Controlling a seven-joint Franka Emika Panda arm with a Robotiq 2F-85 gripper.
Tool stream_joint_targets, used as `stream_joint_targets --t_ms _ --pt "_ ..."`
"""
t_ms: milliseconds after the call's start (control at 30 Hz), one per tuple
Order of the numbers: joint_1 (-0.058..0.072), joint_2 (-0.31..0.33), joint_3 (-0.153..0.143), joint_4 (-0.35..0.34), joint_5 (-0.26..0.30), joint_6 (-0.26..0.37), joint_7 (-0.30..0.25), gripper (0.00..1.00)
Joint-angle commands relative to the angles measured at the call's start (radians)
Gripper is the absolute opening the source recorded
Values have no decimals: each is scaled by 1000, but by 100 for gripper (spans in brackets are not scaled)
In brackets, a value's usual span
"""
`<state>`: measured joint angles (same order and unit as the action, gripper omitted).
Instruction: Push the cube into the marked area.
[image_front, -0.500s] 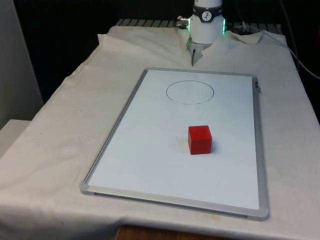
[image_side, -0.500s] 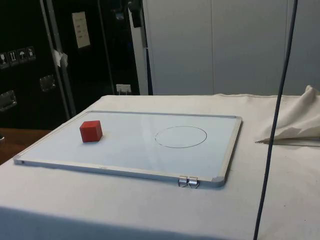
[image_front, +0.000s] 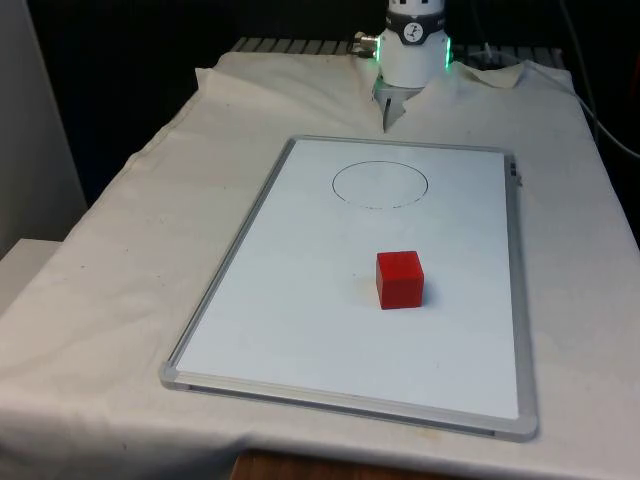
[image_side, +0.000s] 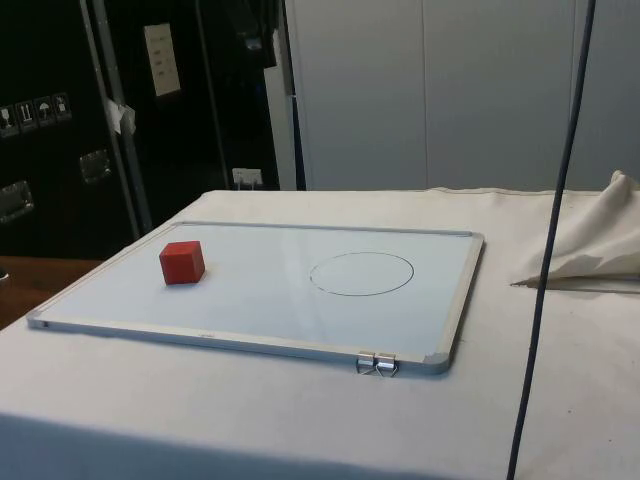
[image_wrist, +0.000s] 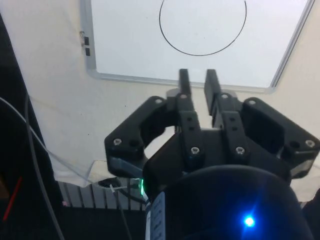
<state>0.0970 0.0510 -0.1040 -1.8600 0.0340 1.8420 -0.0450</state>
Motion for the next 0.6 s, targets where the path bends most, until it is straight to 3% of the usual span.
stream_joint_targets --t_ms 0,167,300,567 --pt "0 0 0 0 0 0 0 19" --pt "4 20 10 30 3 10 11 0" --pt "0 26 20 43 1 17 13 0" --pt "3 120 42 166 16 18 27 0"
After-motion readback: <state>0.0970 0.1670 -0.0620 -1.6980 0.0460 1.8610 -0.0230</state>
